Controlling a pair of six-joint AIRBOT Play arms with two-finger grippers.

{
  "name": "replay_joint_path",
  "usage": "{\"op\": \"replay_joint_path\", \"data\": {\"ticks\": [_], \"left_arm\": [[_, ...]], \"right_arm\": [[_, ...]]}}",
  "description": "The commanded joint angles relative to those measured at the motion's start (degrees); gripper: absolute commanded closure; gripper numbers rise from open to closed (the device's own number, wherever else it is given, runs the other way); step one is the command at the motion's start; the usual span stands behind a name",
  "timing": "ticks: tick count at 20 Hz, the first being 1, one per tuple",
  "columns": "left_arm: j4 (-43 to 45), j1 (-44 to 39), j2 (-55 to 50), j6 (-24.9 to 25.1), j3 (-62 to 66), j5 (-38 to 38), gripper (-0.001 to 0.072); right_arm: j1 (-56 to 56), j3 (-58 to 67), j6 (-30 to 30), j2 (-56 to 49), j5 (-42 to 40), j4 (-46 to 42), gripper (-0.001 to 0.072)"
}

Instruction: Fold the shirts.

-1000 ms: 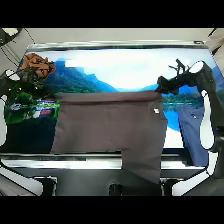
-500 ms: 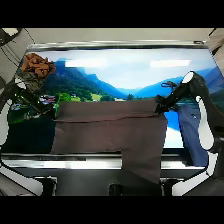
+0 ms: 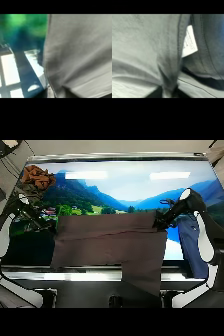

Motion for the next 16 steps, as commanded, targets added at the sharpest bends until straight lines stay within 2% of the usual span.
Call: {"op": "replay_joint_path", "data": {"ticks": [1, 3, 6, 7, 9, 12, 16], "left_arm": [[-0.2, 0.6, 0.9, 0.0, 0.7, 0.1, 0.0269], [-0.2, 2.1, 3.6, -0.5, 2.0, -0.7, 0.0269], [0.4, 5.4, 10.4, -3.3, -2.2, -0.3, 0.0281], [0.4, 6.1, 13.3, -3.2, -6.8, 0.9, 0.0305], [0.5, 7.1, 20.2, -2.6, -21.1, 5.8, 0.0306], [0.4, 9.0, 28.8, 1.1, -41.7, 13.5, 0.0306], [0.2, 9.8, 31.2, 3.2, -51.4, 17.8, 0.0311]], "right_arm": [[0.0, 0.4, -0.3, 1.4, -0.3, 2.6, 0.0323], [-1.5, 1.0, -1.9, 4.4, 2.2, 0.3, 0.0262], [-5.2, 0.7, -1.9, 8.9, 6.9, -3.7, 0.0264], [-5.9, -0.4, -2.0, 10.5, 6.7, -5.1, 0.0266], [-5.7, -4.2, -2.9, 13.8, 5.9, -6.8, 0.027], [-5.7, -10.6, -3.7, 18.1, 3.4, -5.1, 0.027], [-5.7, -15.1, -4.5, 20.8, 2.2, -5.1, 0.0271]]}}
